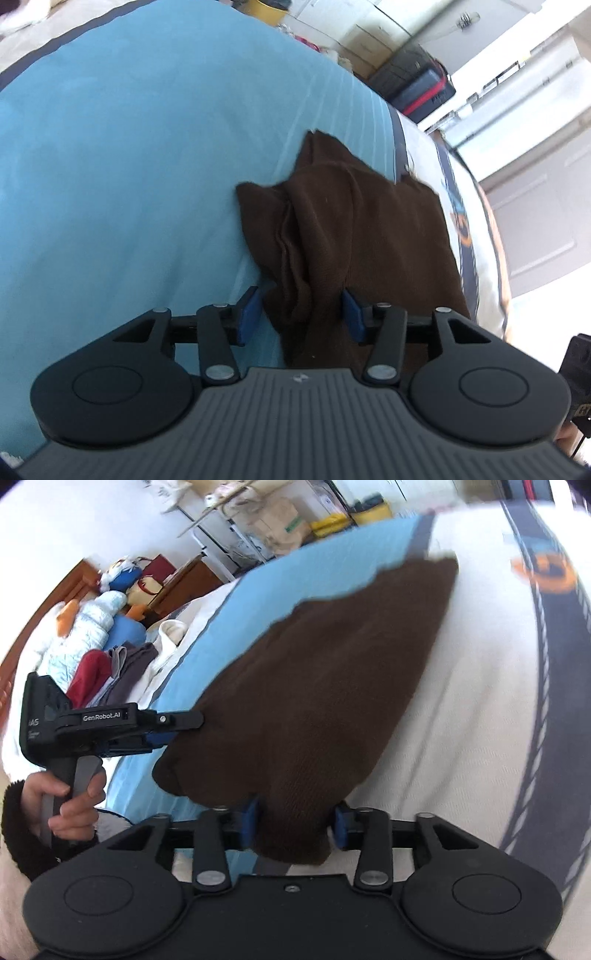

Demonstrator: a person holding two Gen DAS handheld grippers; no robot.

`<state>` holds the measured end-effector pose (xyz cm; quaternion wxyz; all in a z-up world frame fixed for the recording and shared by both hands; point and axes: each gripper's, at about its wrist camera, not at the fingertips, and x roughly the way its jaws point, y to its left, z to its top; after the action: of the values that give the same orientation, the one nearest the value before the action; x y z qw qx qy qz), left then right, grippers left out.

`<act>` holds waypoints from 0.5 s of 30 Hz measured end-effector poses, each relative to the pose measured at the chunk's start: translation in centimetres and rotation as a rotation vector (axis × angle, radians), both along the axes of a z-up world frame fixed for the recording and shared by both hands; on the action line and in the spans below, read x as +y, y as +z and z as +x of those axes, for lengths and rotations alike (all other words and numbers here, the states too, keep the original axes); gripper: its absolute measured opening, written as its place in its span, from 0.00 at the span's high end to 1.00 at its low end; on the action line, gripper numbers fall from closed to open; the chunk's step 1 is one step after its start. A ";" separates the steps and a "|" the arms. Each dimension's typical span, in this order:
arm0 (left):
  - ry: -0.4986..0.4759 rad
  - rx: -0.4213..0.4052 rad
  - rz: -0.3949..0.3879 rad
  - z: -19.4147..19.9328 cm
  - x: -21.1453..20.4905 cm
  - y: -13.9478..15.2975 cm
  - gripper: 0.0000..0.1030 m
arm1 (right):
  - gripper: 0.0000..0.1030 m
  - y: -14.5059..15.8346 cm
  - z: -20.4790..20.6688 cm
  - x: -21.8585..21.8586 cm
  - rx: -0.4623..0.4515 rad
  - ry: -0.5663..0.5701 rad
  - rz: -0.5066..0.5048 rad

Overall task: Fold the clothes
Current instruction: 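Grasp the folded hoodie with the left gripper while the right gripper grasps its other end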

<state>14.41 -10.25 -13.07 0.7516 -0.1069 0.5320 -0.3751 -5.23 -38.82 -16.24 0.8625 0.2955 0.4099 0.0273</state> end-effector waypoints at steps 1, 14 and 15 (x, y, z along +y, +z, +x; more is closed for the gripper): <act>0.010 0.001 -0.009 0.3 0.1 0.0 0.51 | 0.51 0.5 -0.2 -0.6 -0.012 -0.006 -0.020; 0.063 0.151 -0.081 4.9 -3.1 -4.2 0.33 | 0.35 -4.5 3.8 -10.5 -0.089 -0.367 0.292; 0.061 0.148 -0.093 5.1 -3.5 -4.3 0.27 | 0.33 -4.6 4.6 -10.7 -0.098 -0.365 0.293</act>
<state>19.54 -13.72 -17.39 0.7155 -0.1851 0.5646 -0.3676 -0.58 -49.54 -20.84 0.8201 0.4849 0.2989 -0.0556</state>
